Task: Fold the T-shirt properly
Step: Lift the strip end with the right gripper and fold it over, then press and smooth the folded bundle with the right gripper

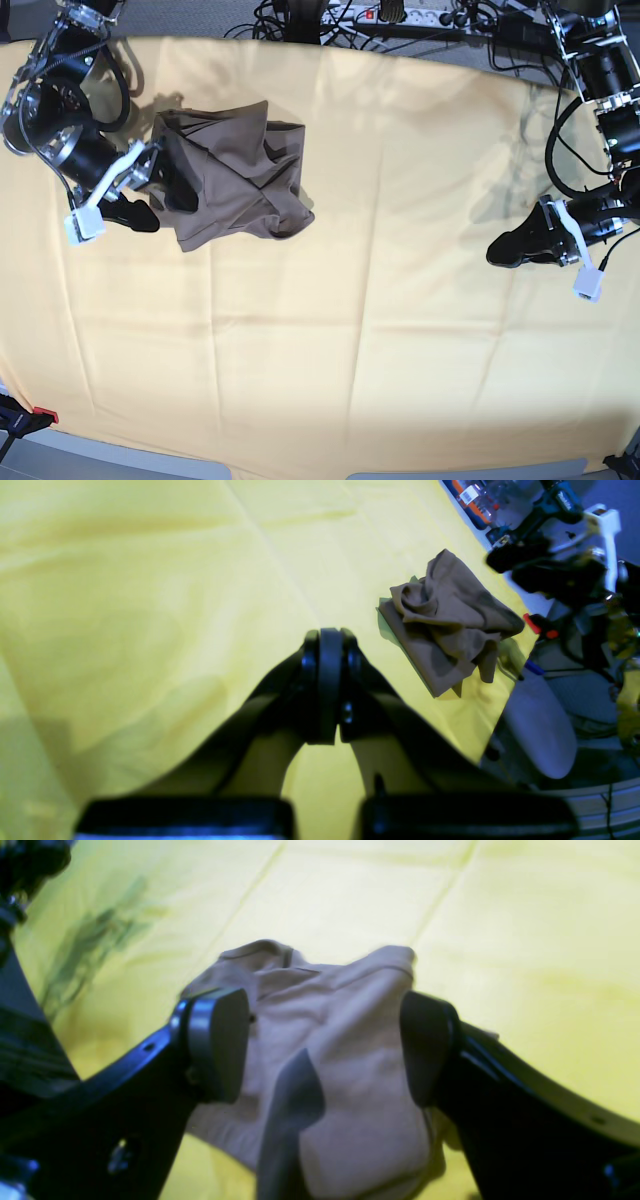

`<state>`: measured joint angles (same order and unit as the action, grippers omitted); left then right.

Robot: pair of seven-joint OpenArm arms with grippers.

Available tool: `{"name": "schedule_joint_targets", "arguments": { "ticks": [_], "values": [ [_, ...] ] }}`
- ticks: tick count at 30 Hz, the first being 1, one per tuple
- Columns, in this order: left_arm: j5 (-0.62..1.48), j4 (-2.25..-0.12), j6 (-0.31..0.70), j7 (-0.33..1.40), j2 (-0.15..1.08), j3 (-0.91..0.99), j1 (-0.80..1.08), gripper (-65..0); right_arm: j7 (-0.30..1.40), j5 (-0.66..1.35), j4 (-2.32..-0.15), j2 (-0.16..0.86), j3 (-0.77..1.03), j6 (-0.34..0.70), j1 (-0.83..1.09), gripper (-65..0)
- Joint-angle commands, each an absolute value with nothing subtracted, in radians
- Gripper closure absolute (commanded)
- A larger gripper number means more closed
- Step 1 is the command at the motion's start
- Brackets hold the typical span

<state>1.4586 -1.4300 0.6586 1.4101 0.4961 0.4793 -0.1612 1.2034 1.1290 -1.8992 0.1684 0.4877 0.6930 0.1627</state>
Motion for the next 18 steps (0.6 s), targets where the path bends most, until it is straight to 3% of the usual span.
{"name": "schedule_joint_targets", "arguments": {
  "ticks": [1,8,10,14,18],
  "values": [
    [1.484,-1.446,0.659,1.396,0.515,0.487,-0.180,0.0,1.177,1.159,-1.892,0.177,0.478,0.698,0.138,-48.2],
    [1.484,-1.446,0.659,1.396,0.515,0.487,-0.180,0.0,1.181,1.177,-1.843,0.178,0.362,0.687,0.101,-47.3],
    [1.484,-1.446,0.659,1.396,0.515,0.487,-0.180,0.0,1.181,1.131,-1.843,0.177,0.338,0.698,0.090,-38.6],
    [1.484,-1.446,0.659,1.396,0.515,0.487,-0.180,0.0,1.182,1.057,-1.844,0.178,0.323,0.698,0.071,-1.3],
    [1.484,-1.446,0.659,1.396,0.515,0.487,-0.180,0.0,1.194,1.085,-1.847,0.178,0.323,0.698,0.072,0.0]
  ]
}}
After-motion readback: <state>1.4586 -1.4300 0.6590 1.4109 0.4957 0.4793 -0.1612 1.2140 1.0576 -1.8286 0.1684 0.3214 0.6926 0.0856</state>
